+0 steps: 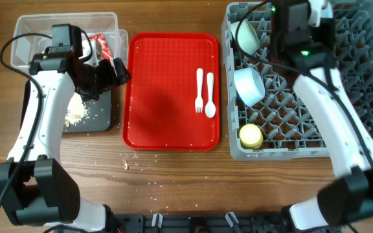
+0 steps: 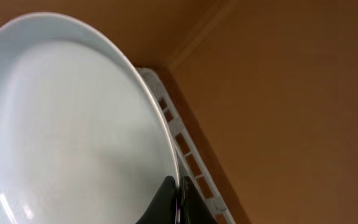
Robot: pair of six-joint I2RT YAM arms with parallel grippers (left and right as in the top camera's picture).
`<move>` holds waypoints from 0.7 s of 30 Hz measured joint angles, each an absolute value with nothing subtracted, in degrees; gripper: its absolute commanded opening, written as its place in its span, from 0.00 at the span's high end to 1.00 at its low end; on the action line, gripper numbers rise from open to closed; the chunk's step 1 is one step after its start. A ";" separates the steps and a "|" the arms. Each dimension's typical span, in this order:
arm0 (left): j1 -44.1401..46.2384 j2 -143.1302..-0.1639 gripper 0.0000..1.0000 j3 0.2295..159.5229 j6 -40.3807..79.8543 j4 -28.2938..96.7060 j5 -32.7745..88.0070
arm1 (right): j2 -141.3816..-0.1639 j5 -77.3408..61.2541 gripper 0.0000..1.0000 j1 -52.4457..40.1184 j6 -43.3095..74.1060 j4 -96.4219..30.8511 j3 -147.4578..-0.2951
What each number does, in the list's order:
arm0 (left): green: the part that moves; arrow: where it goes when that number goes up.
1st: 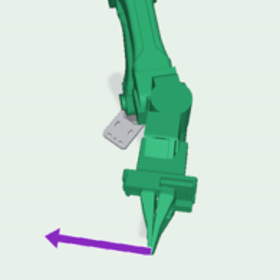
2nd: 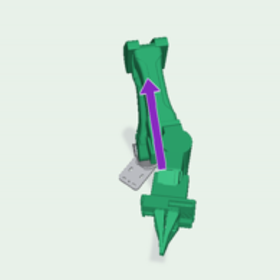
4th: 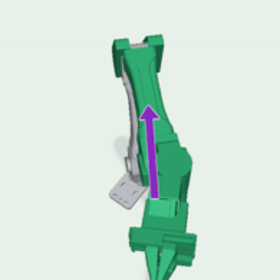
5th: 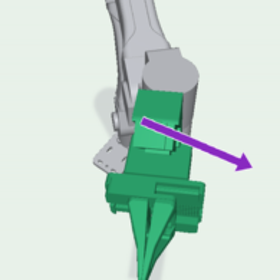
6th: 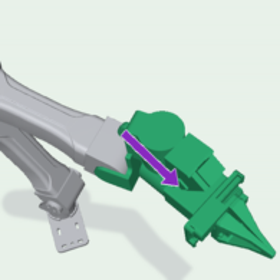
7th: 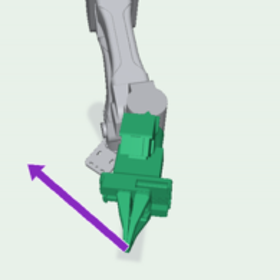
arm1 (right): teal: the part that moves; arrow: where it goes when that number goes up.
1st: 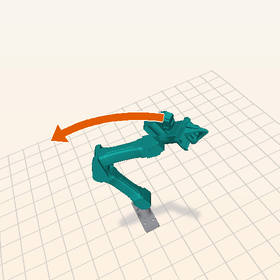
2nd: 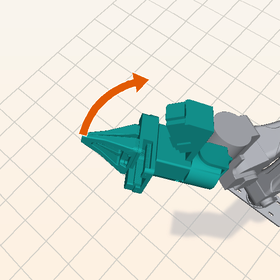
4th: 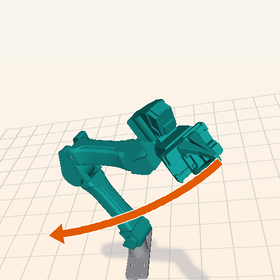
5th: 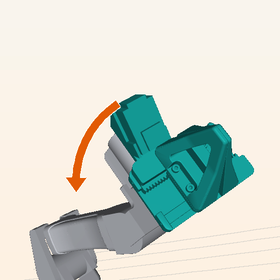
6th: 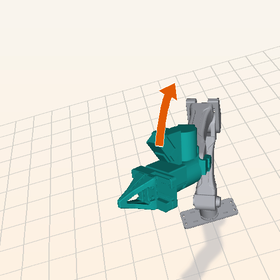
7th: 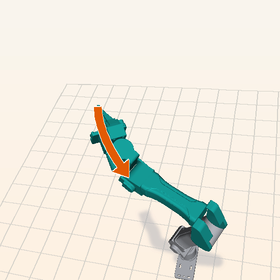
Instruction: Sort waste into correct bins and load items into the dishwasher rack
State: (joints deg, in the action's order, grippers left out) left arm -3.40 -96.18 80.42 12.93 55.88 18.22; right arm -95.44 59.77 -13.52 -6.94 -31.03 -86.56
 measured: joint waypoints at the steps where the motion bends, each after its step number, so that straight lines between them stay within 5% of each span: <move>1: -3.40 -96.18 0.00 80.42 12.93 55.92 18.22 | -97.30 59.66 0.96 -13.58 -7.73 -29.23 -86.56; 9: -3.40 -96.18 0.00 80.42 12.93 55.94 18.22 | -105.51 56.60 0.95 -13.67 -13.19 -23.70 -86.48; 11: -3.40 -96.18 0.00 80.42 12.91 55.94 18.22 | -105.84 55.24 0.57 -13.67 -13.37 -23.66 -86.48; 14: -3.40 -96.18 0.00 80.42 12.91 55.94 18.22 | -105.86 52.80 0.39 -13.67 -13.54 -23.46 -86.48; 21: -3.40 -96.18 0.00 80.42 12.93 55.99 18.24 | -105.16 43.66 0.23 -13.67 -10.72 -29.28 -86.48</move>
